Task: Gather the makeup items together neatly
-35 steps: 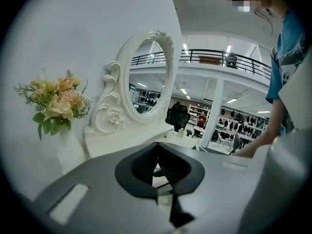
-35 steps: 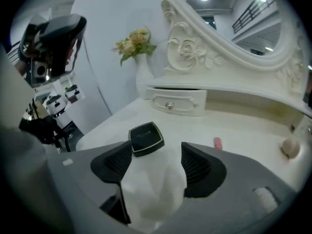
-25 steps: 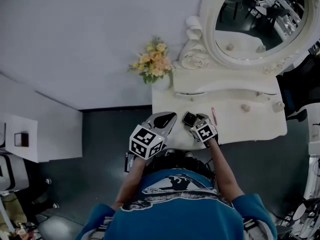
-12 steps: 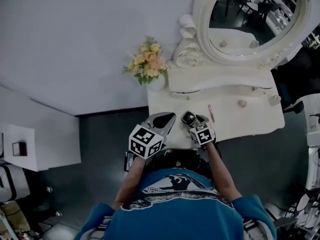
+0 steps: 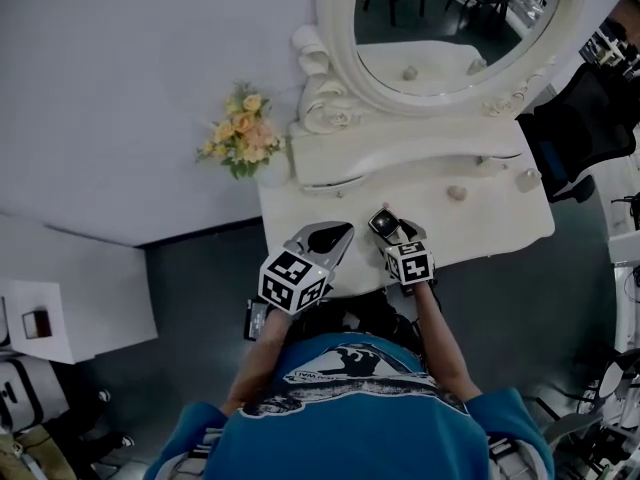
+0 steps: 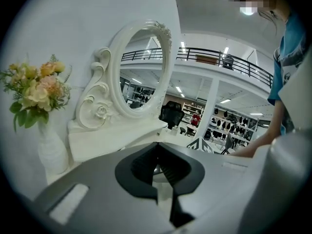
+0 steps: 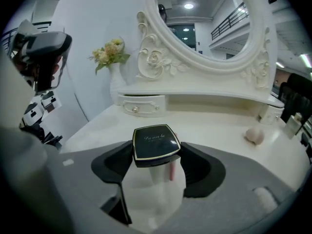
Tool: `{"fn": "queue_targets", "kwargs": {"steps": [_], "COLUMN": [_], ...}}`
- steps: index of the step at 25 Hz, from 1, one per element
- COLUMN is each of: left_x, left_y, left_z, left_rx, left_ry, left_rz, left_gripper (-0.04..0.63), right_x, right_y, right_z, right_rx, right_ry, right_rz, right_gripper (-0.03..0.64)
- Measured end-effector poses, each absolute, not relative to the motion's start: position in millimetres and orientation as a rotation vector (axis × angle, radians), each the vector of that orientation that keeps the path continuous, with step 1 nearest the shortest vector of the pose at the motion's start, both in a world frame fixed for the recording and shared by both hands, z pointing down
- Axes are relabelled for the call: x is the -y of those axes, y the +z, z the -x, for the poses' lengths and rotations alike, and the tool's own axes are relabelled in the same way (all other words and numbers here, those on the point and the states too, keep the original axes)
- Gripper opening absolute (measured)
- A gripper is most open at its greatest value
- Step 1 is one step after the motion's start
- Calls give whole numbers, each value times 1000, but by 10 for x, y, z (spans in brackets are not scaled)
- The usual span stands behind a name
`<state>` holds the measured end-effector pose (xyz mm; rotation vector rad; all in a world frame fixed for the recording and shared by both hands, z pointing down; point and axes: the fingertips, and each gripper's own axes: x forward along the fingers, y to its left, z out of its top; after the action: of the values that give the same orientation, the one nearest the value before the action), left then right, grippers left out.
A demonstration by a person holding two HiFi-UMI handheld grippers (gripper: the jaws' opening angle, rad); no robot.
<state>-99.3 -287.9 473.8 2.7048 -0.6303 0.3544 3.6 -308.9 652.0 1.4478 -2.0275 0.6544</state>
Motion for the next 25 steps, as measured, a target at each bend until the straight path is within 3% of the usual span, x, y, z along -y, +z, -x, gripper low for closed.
{"fn": "queue_targets", "kwargs": {"steps": [11, 17, 25], "left_x": [2910, 2964, 3014], "left_y": [4759, 4817, 4881], "left_z": [241, 165, 127], "left_rx": [635, 714, 796], "left_ry": [386, 410, 415], "left_rz": [-2682, -2646, -2607], "left_gripper": [12, 12, 12], "right_x": [3082, 3118, 3112], "right_y": [6756, 6901, 6898], "right_z": [-1079, -1225, -1190], "right_rx": [1797, 1709, 1741], "right_ry": [900, 1084, 1049], "right_rz": [-1693, -1788, -1751], "right_gripper": [307, 310, 314]}}
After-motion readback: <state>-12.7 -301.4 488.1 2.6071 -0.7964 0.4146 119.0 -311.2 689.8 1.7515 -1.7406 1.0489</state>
